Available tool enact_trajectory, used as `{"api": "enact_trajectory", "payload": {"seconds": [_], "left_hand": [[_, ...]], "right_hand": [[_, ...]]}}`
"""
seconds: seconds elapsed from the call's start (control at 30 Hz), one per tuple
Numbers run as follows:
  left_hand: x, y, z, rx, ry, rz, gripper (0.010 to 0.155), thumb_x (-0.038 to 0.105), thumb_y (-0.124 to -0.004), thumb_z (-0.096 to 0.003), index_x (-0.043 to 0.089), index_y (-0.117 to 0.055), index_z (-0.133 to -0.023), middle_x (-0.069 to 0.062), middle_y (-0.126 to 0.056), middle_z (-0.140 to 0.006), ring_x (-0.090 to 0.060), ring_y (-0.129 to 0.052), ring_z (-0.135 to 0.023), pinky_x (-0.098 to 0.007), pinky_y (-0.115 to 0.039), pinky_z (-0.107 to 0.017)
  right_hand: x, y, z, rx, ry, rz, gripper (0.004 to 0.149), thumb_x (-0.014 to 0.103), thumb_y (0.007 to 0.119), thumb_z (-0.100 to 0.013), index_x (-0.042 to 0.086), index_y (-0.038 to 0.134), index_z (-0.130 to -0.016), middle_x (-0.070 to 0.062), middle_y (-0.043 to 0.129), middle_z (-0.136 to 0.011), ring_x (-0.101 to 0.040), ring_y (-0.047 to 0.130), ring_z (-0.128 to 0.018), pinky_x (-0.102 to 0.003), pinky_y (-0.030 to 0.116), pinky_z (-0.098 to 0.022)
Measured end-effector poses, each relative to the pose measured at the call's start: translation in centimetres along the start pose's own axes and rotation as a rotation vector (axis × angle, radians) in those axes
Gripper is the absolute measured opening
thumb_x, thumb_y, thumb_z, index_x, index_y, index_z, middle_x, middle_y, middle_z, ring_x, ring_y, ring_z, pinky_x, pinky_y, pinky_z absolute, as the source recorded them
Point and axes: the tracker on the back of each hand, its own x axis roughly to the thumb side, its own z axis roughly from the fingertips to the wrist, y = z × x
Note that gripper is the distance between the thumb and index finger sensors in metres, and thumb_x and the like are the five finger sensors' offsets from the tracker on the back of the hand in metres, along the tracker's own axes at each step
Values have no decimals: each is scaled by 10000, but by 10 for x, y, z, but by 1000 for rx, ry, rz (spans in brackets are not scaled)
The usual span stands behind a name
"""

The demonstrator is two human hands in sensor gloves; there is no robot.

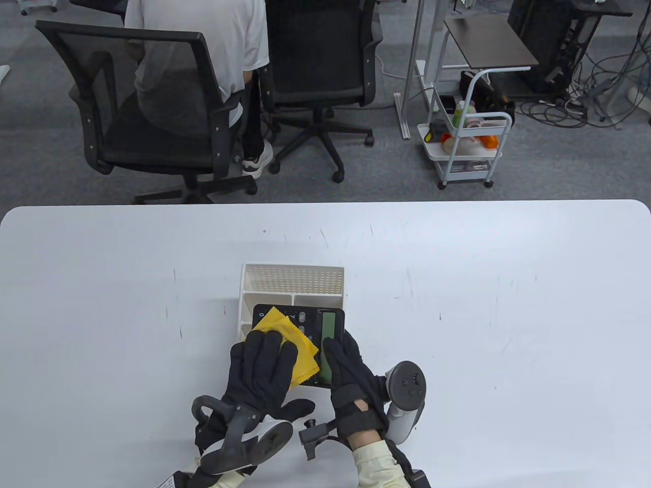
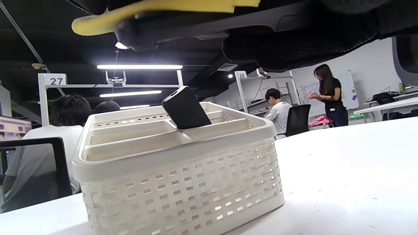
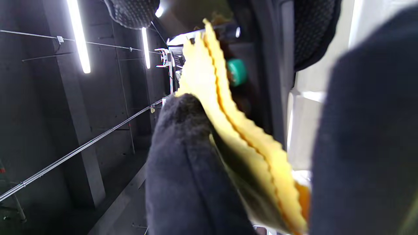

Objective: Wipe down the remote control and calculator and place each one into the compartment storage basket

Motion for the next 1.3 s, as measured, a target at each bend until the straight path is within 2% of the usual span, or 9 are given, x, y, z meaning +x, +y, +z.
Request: {"api": "enact_trajectory", "payload": {"seconds": [0.13,0.3,0.4,0.5,0.63,0.77,1.03,1.2,1.3], "left_hand": [[1,-6,0,-16,-25,27,808,563,-671,-506,167,-259,-1077,-226,-307,-1186,-577,-402,-1076,-672,-474,-745],[7,-8,2,53,-182,-11,863,491,-700,-512,180,-137,-1086,-107,-329,-1191,-411,-411,-1110,-572,-480,-775],[10,-6,1,55,-205,-56,794,506,-676,-513,189,-265,-1115,-152,-324,-1175,-406,-405,-1099,-547,-480,-778],[6,-1,0,58,-183,21,624,414,-555,-547,185,-405,-1108,-174,-399,-1148,-424,-475,-1073,-543,-523,-767],[2,1,2,67,-169,68,601,413,-549,-549,202,-458,-1104,-139,-446,-1157,-416,-485,-1080,-562,-522,-765],[4,2,4,90,-252,107,579,419,-537,-545,218,-520,-1087,-113,-525,-1142,-403,-535,-1075,-554,-540,-764],[-10,3,0,44,-122,105,588,412,-538,-549,195,-494,-1094,-145,-486,-1142,-425,-513,-1072,-561,-527,-763],[-32,6,-1,29,39,199,593,406,-554,-553,180,-493,-1097,-145,-473,-1146,-436,-486,-1071,-572,-511,-759],[-36,6,-1,35,30,230,590,405,-560,-554,184,-500,-1098,-139,-471,-1147,-438,-478,-1071,-575,-511,-759]], "right_hand": [[1,0,1,3,1,1,645,341,615,-630,-76,437,-1088,-295,665,-1002,-423,844,-793,-559,776,-540],[0,-4,0,-10,14,-19,646,344,613,-631,-75,435,-1089,-292,671,-1000,-420,848,-789,-554,779,-539],[0,-5,-1,-1,26,-19,644,353,617,-631,-79,458,-1083,-291,694,-982,-412,869,-762,-545,793,-522],[1,-5,-1,1,26,30,644,361,632,-626,-78,492,-1074,-290,717,-966,-407,885,-740,-545,798,-508],[0,-6,-1,-3,32,-12,640,363,631,-628,-71,494,-1077,-284,717,-969,-402,883,-748,-547,793,-517],[-1,-11,-1,-40,29,-27,639,363,623,-630,-69,482,-1080,-281,709,-976,-400,875,-758,-547,789,-521],[1,-3,-4,92,46,89,637,364,639,-625,-86,533,-1063,-289,764,-938,-393,922,-701,-531,820,-483],[4,6,-3,106,27,113,635,368,650,-619,-87,566,-1053,-292,794,-912,-389,944,-667,-526,831,-460],[4,5,-3,94,8,113,631,367,650,-619,-80,565,-1057,-292,795,-913,-389,942,-670,-528,829,-462]]}}
